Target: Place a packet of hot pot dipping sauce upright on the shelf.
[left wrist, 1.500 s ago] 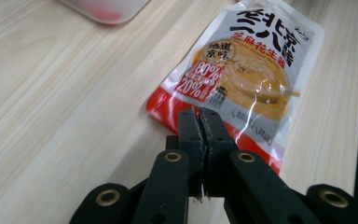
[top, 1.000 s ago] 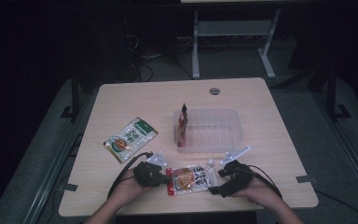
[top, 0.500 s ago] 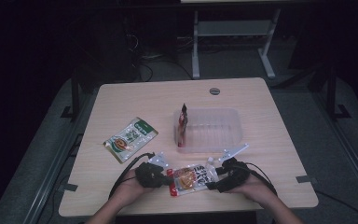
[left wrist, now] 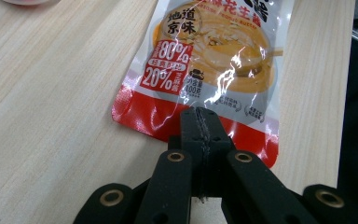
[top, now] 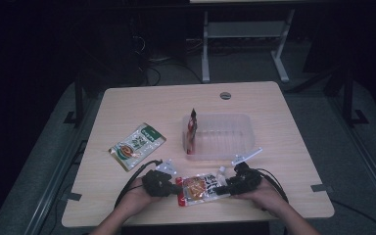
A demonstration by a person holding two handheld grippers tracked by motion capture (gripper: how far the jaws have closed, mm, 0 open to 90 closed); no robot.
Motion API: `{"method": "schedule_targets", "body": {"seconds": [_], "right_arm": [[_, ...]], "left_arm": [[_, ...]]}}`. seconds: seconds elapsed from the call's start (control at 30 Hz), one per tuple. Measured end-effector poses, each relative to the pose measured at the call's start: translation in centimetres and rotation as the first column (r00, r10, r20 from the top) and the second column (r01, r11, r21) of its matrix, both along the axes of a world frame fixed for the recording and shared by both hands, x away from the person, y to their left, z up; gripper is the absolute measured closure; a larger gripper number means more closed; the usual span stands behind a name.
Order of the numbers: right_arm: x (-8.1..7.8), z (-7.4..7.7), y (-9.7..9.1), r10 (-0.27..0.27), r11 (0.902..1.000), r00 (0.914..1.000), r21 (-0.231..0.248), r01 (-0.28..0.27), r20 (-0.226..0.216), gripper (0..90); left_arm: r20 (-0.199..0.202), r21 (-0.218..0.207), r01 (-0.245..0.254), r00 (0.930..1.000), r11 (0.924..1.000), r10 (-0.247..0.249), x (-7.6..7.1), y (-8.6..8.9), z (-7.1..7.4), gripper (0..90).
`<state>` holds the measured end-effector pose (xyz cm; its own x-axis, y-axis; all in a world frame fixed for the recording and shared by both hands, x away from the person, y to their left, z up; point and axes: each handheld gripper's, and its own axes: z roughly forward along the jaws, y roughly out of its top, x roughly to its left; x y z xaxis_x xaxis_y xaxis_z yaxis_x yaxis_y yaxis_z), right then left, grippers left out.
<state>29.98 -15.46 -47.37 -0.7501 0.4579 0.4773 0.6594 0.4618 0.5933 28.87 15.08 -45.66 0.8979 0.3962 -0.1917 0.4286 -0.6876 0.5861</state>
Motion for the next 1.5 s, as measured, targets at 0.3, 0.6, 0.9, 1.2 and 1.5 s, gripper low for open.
{"method": "schedule_targets", "body": {"seconds": [0.3,0.6,0.9,1.2,1.5], "right_arm": [[-0.3,0.6,0.3,0.016,0.9998,0.9973,0.009,-0.017,0.072,86.9],[-0.6,0.9,0.3,0.053,0.9984,0.9918,0.013,-0.055,0.116,89.2],[-0.9,2.2,-0.2,0.062,0.9889,0.9894,0.126,-0.078,0.132,89.5],[-1.6,3.9,0.2,0.068,0.9653,0.9851,0.239,-0.105,0.158,89.7],[-1.9,5.4,0.8,0.065,0.9397,0.9783,0.318,-0.127,0.197,89.8]], "left_arm": [[0.002,0.003,0.003,1.0000,1.0000,-0.003,0.0,0.0,0.0,89.7],[0.000,-0.003,0.004,1.0000,1.0000,-0.004,0.0,0.0,0.0,89.7],[-0.001,-0.016,-0.005,1.0000,0.9999,0.005,0.1,0.4,0.0,89.7],[0.016,-0.063,-0.001,0.9999,0.9980,0.002,-0.2,0.2,0.5,89.7],[0.019,-0.140,0.040,0.9991,0.9893,-0.038,-1.0,-1.2,1.0,89.7]]}}
